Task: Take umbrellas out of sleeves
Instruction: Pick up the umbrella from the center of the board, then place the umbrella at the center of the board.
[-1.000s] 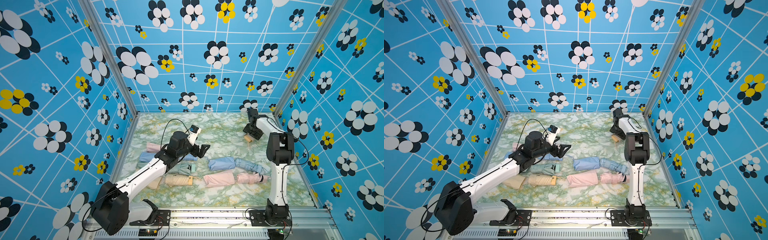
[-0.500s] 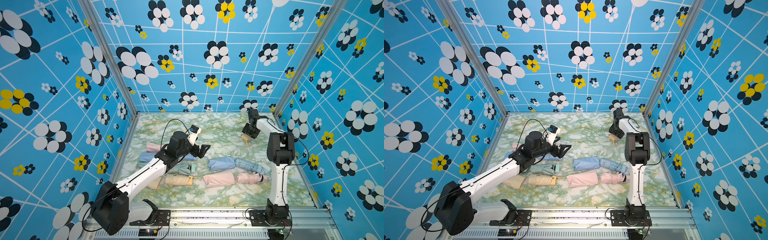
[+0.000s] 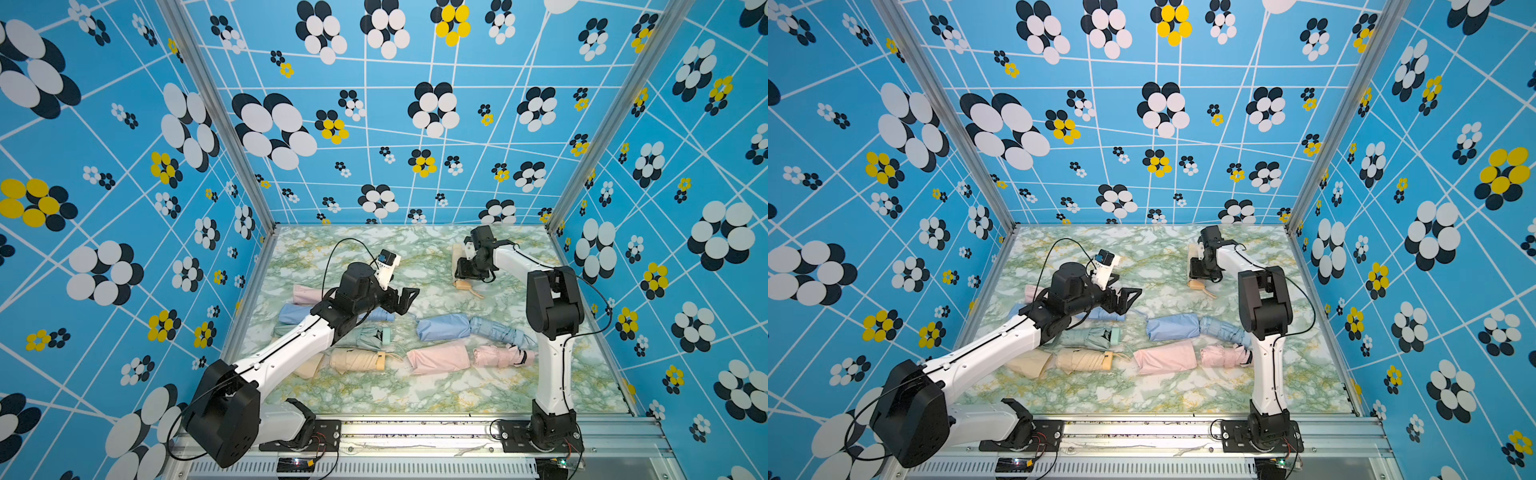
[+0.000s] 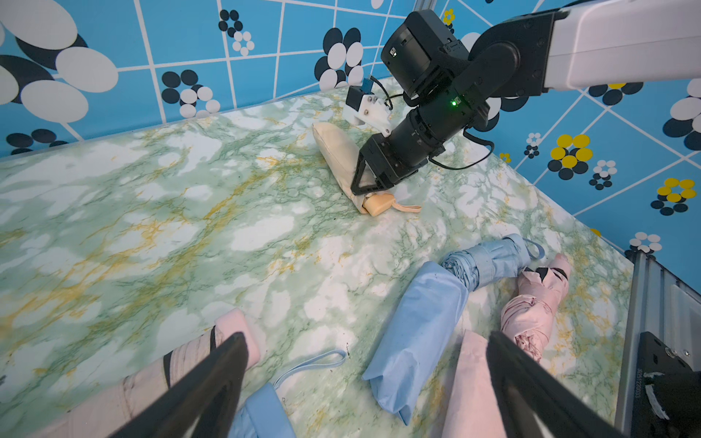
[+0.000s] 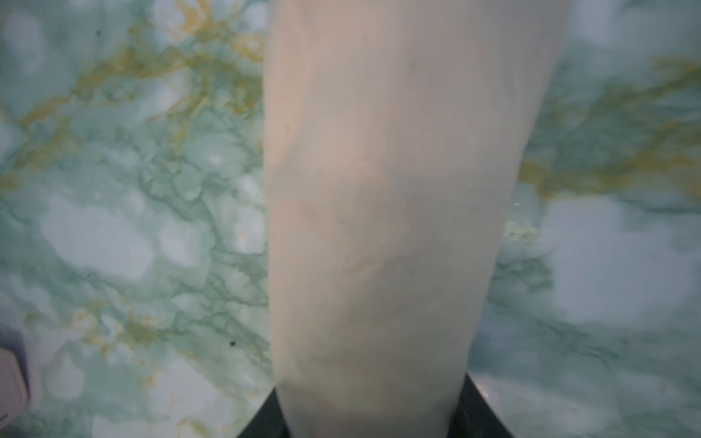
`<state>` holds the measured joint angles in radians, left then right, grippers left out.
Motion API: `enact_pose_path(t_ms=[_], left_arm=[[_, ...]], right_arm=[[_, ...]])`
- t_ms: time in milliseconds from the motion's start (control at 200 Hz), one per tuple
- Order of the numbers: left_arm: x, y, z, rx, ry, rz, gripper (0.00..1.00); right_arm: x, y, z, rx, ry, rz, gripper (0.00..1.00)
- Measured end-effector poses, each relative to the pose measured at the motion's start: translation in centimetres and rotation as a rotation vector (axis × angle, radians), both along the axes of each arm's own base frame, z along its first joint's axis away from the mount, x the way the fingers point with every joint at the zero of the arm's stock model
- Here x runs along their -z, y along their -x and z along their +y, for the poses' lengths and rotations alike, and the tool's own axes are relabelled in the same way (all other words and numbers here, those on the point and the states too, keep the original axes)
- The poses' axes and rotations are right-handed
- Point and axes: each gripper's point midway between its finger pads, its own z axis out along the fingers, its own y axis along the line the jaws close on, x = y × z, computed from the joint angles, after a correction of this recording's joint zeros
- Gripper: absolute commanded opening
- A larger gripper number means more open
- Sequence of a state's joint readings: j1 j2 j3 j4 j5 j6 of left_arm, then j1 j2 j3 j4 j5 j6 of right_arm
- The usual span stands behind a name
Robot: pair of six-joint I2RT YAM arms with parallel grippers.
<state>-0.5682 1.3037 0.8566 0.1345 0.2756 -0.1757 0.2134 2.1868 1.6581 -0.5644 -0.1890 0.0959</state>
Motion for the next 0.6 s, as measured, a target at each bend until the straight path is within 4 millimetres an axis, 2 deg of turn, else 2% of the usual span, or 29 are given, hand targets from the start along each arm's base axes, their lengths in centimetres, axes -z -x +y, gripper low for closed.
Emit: enact_pose_path(t_ms=[325,370,430,600], left_arm=[[0.0,-1.4,1.6,-0.098,0.032,0.032,0.99],[-0.1,-1.7,1.9,-0.116,0.047,0.036,0.99],[-0.1,-2.1,2.5,-0.138,0.065,0.045,0.99],[0.7,-2.8,3.9,-0.196,0.108,0.093,0.99]], right_arm=[[-1.3,3.9,3.0,-0.445,0.077,-0.047,0.38],[-1.5,4.4,3.5,-0.51,0.088,-0.056,0.34],[-1.8,5.2,4.2,-0.606,0.101,-0.069,0.33],[-1.4,8.1,5.6,-0.868,0.148,-0.094,0.34]])
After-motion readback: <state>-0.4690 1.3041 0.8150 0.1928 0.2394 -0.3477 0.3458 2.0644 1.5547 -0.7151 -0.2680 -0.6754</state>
